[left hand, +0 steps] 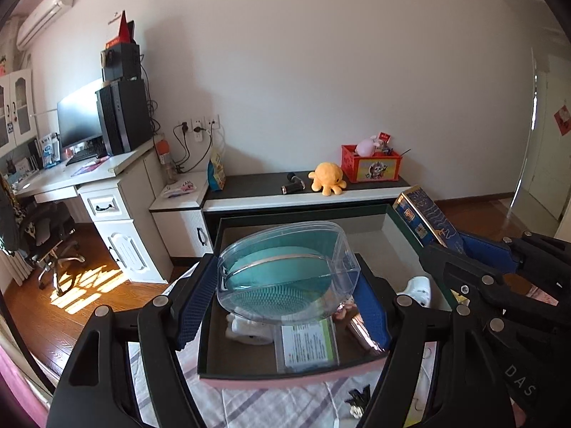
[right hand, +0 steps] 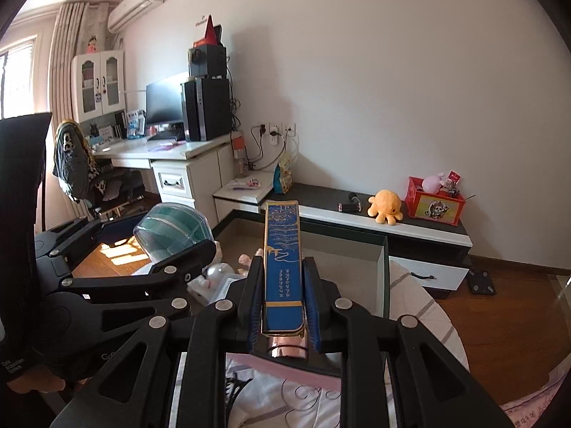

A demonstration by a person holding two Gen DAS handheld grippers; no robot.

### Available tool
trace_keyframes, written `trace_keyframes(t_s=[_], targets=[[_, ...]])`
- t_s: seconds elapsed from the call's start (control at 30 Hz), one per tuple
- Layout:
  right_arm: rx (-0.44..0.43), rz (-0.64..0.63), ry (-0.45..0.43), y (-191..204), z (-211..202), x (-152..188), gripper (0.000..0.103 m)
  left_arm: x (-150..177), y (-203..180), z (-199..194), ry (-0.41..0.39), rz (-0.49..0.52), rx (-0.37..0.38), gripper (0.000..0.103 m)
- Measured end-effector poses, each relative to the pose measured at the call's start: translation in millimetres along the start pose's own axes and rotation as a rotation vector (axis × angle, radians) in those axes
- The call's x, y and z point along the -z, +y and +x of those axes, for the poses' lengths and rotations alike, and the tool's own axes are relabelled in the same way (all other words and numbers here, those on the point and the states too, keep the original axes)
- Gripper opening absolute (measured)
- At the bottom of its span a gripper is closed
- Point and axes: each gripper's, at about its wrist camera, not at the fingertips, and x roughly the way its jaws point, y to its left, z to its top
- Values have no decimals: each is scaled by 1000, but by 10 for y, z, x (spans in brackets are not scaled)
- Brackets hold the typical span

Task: Organize rigid objects
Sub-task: 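Lower the dish and blue box into the pink box and open both tools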

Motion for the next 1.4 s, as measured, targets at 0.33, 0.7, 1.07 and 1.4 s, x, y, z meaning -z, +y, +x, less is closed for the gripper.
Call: trace_keyframes(t_s=[0.33, 0.7, 1.07, 1.4], targets=[[-31, 24, 232, -242, 1143, 56, 22, -28, 145, 1097, 240, -26, -42, 74], [-21, 79, 288, -387, 1251, 125, 24, 39, 137, 1086, 238, -1, -63, 97], [-34, 132, 105, -283, 170, 93, 79, 54, 246, -113, 56, -59, -12, 103], [10, 97, -69, 170, -1076, 267, 81, 447, 112, -1559, -167, -31, -89, 103]])
